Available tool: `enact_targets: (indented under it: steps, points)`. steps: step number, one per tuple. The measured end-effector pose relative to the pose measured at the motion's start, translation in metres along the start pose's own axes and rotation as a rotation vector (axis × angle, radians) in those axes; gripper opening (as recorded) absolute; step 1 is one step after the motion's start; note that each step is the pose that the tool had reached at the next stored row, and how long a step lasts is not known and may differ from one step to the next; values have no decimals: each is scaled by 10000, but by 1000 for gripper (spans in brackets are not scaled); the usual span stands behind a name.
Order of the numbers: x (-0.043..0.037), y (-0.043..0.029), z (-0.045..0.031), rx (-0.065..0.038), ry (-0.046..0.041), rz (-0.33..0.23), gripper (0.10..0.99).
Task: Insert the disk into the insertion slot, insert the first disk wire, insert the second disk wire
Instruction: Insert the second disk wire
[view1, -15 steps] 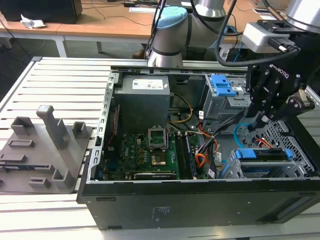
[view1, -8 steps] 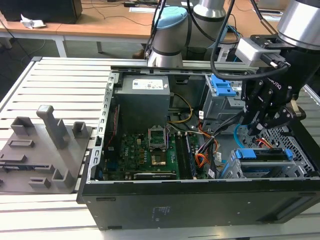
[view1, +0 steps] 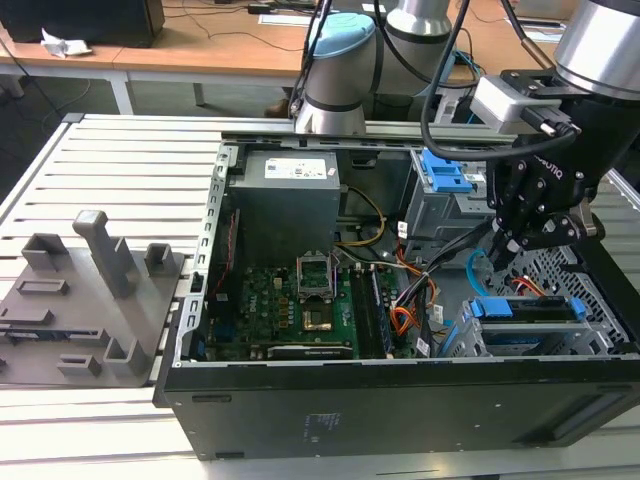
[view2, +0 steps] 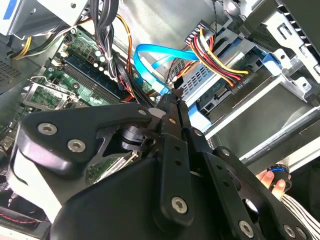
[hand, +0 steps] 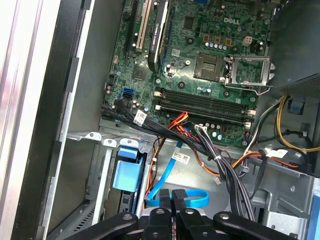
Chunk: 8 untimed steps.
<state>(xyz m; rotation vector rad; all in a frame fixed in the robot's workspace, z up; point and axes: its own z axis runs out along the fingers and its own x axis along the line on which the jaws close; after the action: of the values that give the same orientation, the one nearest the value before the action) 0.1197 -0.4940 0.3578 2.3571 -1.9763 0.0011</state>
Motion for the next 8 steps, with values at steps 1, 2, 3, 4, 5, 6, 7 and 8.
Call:
enact_targets:
  steps: [1,2,3,4,5,6,7,8]
  points:
    - [0,0,0,0,0,0,153]
    - [0,0,0,0,0,-1,153]
    - [0,0,0,-1,-1,-1,153]
    - [0,0,0,0,-1,-1,224]
    - [0,0,0,-1,-1,-1,290]
    - [0,0,0,0,0,-2,290]
    - [-1,0,2,-2,9,-2,290]
    - [0,0,2,-3,15,-1,290]
